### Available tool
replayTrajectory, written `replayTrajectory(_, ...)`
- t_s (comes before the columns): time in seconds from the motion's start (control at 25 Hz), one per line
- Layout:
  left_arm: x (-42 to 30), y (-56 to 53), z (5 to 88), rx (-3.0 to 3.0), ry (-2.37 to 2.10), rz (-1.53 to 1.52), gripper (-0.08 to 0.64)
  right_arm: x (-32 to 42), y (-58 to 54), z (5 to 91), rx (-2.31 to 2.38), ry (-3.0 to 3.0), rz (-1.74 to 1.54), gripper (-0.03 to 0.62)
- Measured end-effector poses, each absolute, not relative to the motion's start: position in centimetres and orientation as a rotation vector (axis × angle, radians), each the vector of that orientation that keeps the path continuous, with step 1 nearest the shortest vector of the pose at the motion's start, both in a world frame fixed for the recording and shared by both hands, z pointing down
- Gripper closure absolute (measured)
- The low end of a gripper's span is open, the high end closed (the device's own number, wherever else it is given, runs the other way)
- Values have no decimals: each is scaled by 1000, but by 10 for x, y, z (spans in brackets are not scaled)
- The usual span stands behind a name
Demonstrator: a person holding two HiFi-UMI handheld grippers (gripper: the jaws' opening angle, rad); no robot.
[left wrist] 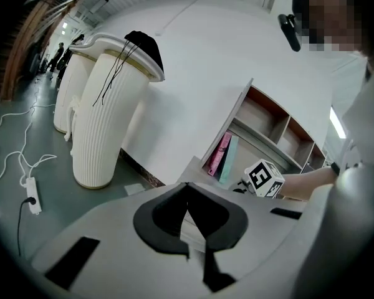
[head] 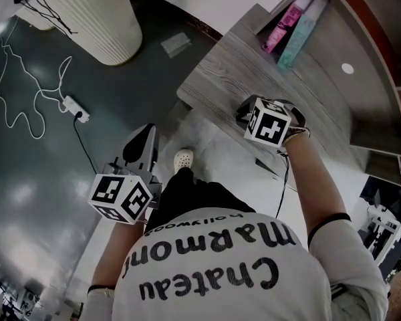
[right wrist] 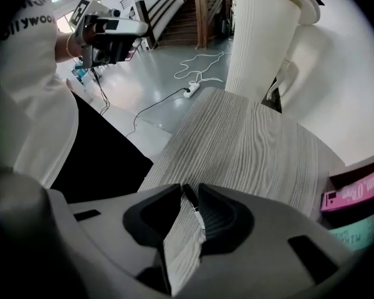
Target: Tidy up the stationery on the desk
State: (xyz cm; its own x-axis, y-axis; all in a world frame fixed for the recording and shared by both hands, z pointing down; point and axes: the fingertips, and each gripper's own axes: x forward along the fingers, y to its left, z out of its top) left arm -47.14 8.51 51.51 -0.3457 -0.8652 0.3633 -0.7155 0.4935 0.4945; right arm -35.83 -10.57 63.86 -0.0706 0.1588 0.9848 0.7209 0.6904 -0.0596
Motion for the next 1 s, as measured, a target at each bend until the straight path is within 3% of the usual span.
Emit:
replayTrajectory(0.8,-483,60,508,1377,-2111,-339,546,-361,-111,639,-645,-1706,-444,548)
replayTrajectory(1.0,-488,45,493,1430,-2093,-342,546,-375,-120,616,-480,-1913,-233,548)
